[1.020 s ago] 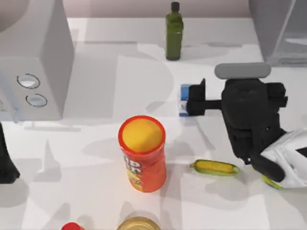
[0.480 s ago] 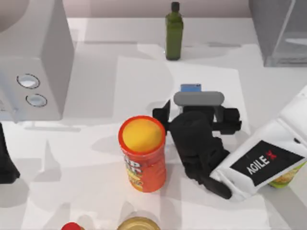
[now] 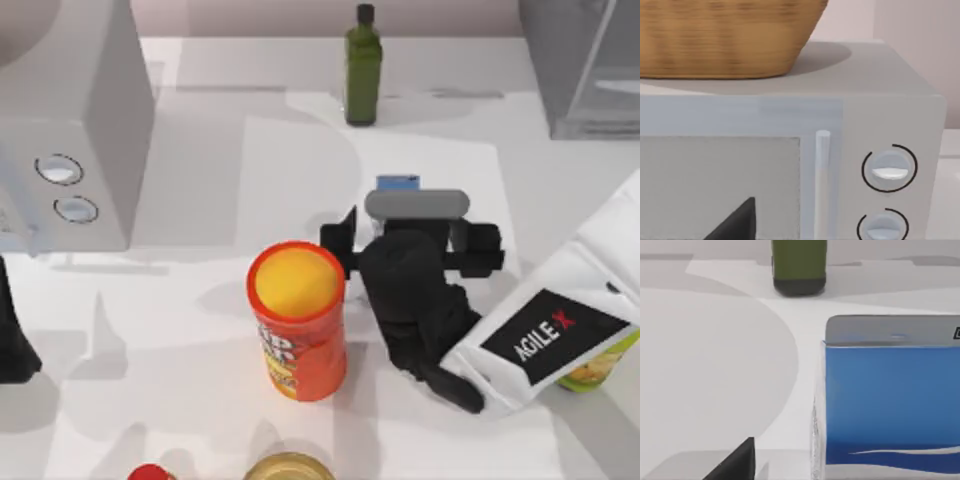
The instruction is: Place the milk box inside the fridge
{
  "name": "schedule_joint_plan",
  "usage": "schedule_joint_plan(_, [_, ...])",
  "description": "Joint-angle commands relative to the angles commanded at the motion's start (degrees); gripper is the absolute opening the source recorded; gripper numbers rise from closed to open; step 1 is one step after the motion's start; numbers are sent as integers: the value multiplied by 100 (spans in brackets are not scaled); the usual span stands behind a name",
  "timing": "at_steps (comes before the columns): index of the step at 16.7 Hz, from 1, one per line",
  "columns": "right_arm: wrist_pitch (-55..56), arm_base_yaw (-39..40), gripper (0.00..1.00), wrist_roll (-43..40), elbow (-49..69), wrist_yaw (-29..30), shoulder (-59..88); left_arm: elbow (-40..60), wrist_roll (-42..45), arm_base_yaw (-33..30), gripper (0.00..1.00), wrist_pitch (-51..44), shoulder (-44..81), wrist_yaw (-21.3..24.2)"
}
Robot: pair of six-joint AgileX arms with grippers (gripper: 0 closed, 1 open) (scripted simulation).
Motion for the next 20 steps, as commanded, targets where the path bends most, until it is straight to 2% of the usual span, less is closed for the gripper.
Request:
schedule_joint_plan(8, [-158,-360,100,-191,893,-321,602,0,0,0,100,0,0,0])
schedule_joint_plan(12, [-183,-371,100,-197,934,-331,618,0,0,0,100,0,0,0])
schedule_joint_plan(20, [-183,-371,40,-197,934,-331,618,0,0,0,100,0,0,0])
